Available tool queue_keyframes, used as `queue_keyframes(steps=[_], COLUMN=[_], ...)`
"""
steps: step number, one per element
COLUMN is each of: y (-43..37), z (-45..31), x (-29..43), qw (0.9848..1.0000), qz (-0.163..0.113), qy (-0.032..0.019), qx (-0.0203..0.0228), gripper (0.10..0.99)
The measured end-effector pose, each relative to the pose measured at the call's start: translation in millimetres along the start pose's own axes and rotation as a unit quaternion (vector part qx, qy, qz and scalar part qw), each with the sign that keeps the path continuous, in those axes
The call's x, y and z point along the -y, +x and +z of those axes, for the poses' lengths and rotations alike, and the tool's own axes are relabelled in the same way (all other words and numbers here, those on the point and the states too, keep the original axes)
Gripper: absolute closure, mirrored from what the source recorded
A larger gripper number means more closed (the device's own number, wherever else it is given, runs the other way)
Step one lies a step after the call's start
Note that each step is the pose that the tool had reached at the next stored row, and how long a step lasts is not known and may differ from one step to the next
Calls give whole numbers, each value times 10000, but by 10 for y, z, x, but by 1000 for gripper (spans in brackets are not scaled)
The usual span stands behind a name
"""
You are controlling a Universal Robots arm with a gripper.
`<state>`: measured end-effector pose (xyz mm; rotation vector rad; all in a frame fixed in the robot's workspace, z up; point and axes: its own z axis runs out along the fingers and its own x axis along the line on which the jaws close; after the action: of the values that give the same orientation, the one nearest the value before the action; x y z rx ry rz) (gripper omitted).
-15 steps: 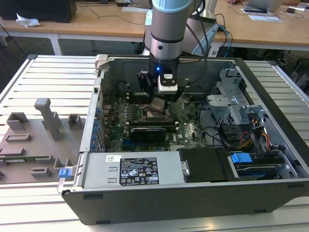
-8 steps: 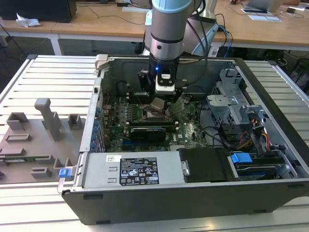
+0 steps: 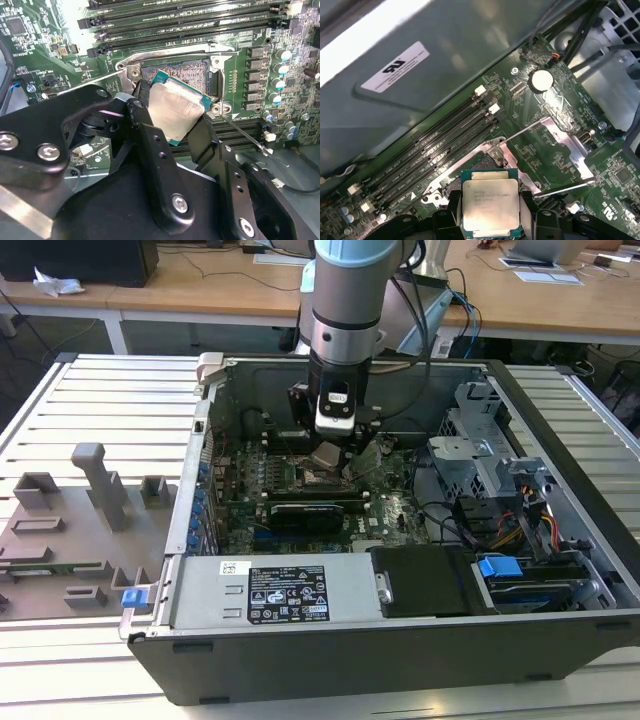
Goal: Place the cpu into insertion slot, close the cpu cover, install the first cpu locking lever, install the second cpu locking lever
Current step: 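Place the cpu into insertion slot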
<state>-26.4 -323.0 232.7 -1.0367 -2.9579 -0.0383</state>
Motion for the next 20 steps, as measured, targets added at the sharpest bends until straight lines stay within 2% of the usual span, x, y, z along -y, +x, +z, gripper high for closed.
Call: queue_keyframes(steps=[4, 10, 15, 20], y=[0, 0, 0, 0], z=[3, 5, 9, 11], x=[0, 0, 0, 0], qw=[9995, 9984, 9947, 9918], qz=[317, 566, 1032, 1277], qy=[-3, -6, -11, -13], qx=[8, 14, 25, 31], gripper=[541, 541, 541, 541])
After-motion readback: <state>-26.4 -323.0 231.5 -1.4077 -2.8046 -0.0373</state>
